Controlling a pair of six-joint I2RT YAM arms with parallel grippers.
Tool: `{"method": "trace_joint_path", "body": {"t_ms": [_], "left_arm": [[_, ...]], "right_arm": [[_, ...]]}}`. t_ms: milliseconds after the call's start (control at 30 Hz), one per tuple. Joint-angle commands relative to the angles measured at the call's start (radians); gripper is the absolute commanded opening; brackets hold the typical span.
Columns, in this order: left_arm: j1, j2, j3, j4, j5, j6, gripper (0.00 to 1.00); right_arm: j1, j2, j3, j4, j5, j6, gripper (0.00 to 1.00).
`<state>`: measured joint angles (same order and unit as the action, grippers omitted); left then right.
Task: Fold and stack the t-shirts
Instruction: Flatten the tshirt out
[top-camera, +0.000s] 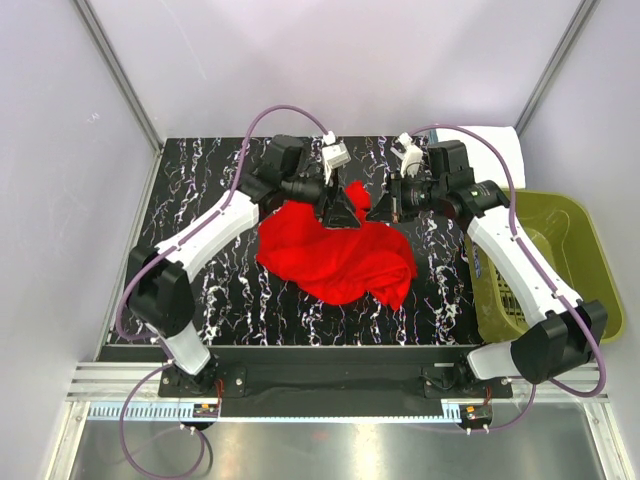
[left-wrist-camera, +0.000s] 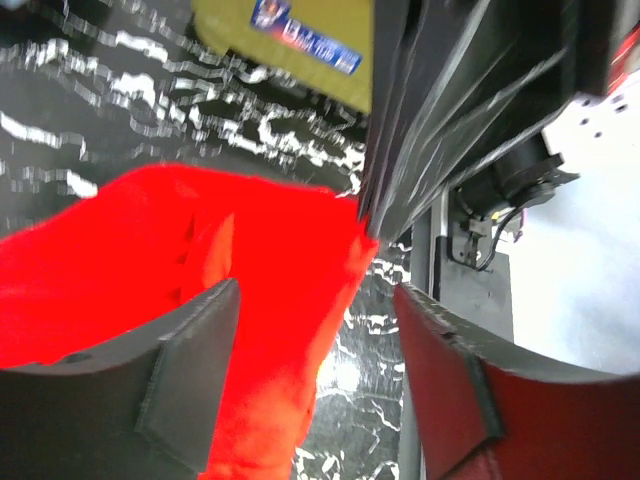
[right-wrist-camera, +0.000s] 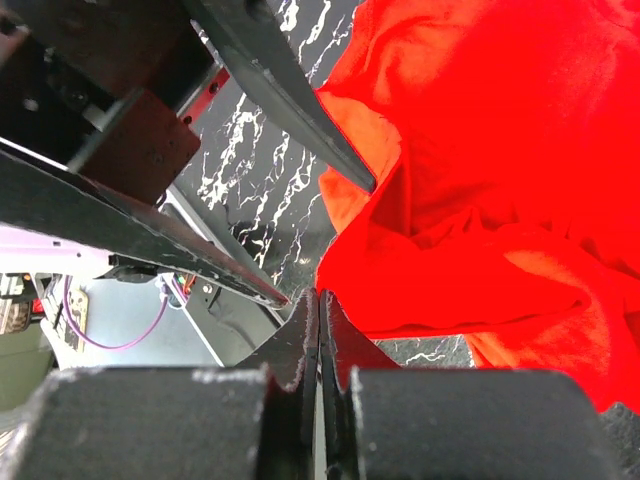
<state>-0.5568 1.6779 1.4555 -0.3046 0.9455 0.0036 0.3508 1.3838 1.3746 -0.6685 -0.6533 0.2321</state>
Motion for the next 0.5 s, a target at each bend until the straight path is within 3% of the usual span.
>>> {"method": "trace_joint_path", "body": {"t_ms": [0, 400, 467], "left_arm": [[-0.003, 0.016, 0.074, 0.039, 0.121, 0.027, 0.64], [-0.028, 0.074, 0.109, 0.050, 0.150, 0.010, 0.62], [-0.032, 0.077, 0.114, 0.067, 0.156, 0.003, 0.54]], "right_arm": [[0.002, -0.031, 0.001, 0.044, -0.037, 0.001, 0.00], [0.002, -0.014, -0.009, 0.072, -0.046, 0.019, 0.00], [0.004, -0.015, -0.009, 0.072, -0.048, 0.021, 0.00]]}}
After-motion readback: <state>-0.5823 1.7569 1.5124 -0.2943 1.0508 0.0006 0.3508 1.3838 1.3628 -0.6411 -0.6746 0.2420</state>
